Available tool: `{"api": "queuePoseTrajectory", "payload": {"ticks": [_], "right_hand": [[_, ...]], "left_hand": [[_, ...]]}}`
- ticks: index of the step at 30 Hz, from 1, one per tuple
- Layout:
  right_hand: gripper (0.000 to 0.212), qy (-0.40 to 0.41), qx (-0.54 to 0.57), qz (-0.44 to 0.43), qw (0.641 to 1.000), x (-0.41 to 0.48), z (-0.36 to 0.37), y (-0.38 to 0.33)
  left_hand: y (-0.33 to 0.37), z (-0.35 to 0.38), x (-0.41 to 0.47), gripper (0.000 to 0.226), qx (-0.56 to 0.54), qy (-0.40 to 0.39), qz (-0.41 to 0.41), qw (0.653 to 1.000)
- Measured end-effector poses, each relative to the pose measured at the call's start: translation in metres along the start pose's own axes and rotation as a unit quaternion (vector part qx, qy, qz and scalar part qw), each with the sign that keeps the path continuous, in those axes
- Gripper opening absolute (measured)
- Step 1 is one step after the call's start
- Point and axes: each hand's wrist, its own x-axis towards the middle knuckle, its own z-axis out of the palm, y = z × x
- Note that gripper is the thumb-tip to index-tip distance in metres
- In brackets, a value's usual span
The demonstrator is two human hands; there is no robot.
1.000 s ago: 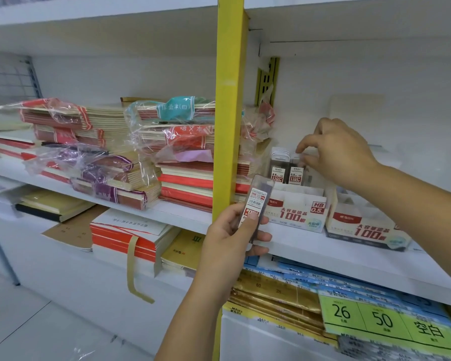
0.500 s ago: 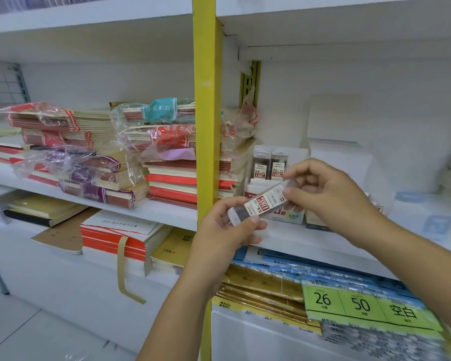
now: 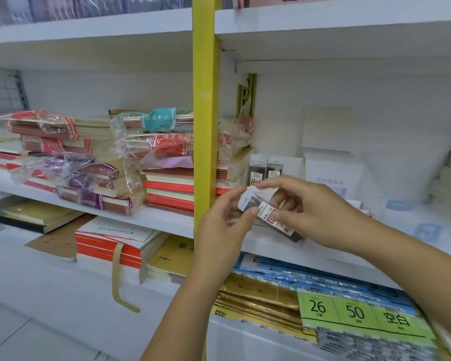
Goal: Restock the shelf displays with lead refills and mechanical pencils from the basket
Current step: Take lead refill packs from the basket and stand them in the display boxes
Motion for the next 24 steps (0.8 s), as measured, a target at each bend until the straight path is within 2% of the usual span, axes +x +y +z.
{"api": "queuePoseTrajectory", "payload": {"ticks": [2,4,6,8,14,17,20,24], "right_hand": [[0.066,0.029,0.026,0.021,0.999,0.009,-0.013,0.002],[0.068,0.1,0.054,0.027,0.993,0.02,-0.027,0.005],[0.063,0.179,0.062,0.014,0.982,0.033,-0.036,0.008],[0.056,0.223,0.043,-0.004,0.974,0.046,-0.036,0.014],[0.043,0.18,-0.121,-0.006,0.976,0.07,-0.018,0.038],[0.042,0.141,-0.147,0.014,0.979,0.073,-0.014,0.049],[0.038,0.123,-0.125,0.034,0.984,0.078,-0.015,0.054],[0.011,0.139,-0.231,0.016,0.963,0.089,-0.014,0.06]], "left_hand": [[-0.004,0.006,0.002,0.046,0.156,0.027,0.083,0.984],[-0.008,0.012,0.005,0.051,0.279,0.026,0.158,0.947],[-0.016,0.017,0.006,0.056,0.333,0.0,0.185,0.924],[-0.025,0.019,0.007,0.06,0.359,-0.023,0.189,0.914],[-0.037,0.021,0.01,0.061,0.387,-0.027,0.187,0.902],[-0.038,0.021,0.01,0.06,0.385,-0.025,0.188,0.903],[-0.039,0.021,0.009,0.059,0.382,-0.022,0.189,0.904],[-0.041,0.021,0.009,0.06,0.376,-0.026,0.19,0.906]]}}
